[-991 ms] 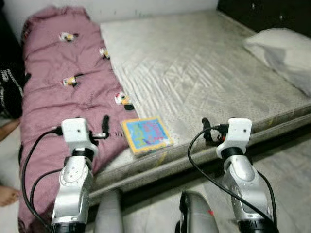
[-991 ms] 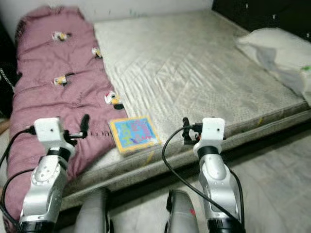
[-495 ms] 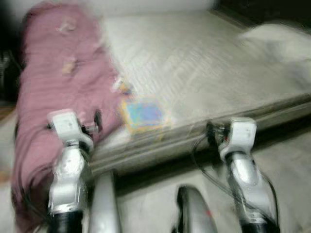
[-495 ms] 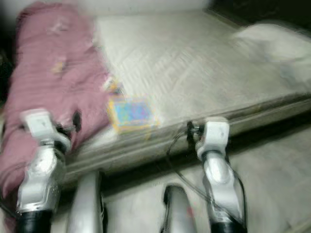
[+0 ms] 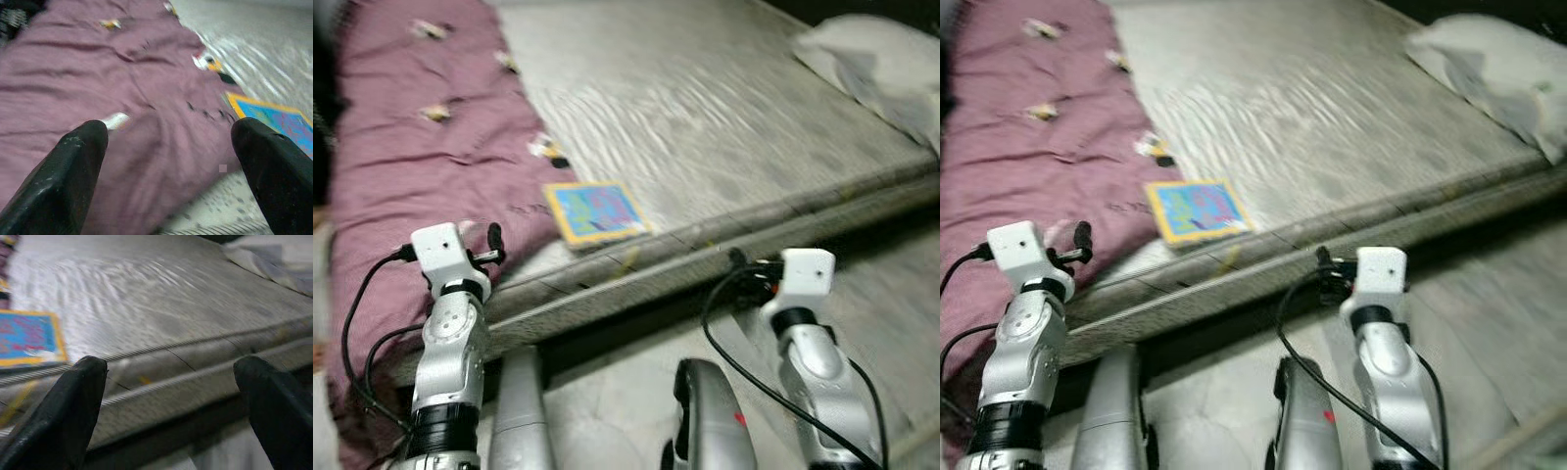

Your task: Clean up the room

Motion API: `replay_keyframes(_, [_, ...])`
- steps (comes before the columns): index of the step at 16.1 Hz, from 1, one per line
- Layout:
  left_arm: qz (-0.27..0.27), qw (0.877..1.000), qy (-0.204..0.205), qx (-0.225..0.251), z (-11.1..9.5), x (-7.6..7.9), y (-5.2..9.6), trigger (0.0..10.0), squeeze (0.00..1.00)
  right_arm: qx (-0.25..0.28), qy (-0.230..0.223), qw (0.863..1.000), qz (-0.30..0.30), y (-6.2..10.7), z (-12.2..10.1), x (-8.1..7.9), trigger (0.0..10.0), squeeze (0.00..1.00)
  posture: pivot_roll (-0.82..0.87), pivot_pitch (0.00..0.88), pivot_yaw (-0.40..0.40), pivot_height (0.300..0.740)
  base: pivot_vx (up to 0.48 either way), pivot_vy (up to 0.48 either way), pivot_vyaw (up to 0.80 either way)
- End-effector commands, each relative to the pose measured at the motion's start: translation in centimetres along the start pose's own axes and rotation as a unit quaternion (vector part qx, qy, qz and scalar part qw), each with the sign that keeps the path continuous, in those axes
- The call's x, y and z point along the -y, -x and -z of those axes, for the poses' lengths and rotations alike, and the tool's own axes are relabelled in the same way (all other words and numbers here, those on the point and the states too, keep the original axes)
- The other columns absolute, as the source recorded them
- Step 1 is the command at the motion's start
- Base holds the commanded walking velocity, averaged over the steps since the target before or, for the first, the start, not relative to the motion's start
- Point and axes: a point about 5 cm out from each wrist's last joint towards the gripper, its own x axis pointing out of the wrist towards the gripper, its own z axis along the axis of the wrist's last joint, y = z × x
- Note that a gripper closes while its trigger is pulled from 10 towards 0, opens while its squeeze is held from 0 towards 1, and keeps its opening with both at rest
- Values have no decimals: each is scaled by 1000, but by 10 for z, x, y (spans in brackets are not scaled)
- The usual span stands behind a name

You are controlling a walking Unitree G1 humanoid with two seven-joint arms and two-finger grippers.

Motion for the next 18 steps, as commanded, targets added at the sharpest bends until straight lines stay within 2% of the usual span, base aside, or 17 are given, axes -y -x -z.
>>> replay_keyframes(1, [0,1000,-6,-4,0,3,-4,10000,0,5,5,1000,6,7,-6,8,10000,0,-91,121,-37,520,0,0,0])
replay_keyframes(2, [1,1000,-4,-5,0,4,-5,10000,0,5,6,1000,7,8,-6,9,10000,0,-95,124,-37,520,0,0,0])
replay_keyframes(5, [41,999,-3,-13,1,21,-18,10000,0,-6,19,1000,19,18,-7,20,10000,0,-127,145,-43,520,0,0,0])
replay_keyframes(11, [82,996,20,-30,4,48,-33,10000,0,-18,15,1000,16,40,-16,24,10000,0,-188,194,-41,520,0,0,0])
replay_keyframes(14, [83,992,78,-55,11,57,-34,10000,0,-24,21,999,20,49,-19,29,10000,0,-207,211,-38,520,0,0,0])
replay_keyframes(16, [86,991,87,-56,12,60,-37,10000,0,-28,-3,998,-60,53,-25,13,10000,0,-213,216,-40,520,0,0,0])
replay_keyframes(17, [87,989,100,-59,11,59,-39,10000,0,-25,-36,992,-117,57,-32,-3,10000,0,-223,216,-37,520,0,0,0])
replay_keyframes(18, [85,988,112,-61,10,58,-42,10000,0,-22,-56,987,-149,59,-40,-12,10000,0,-223,216,-37,520,0,0,0])
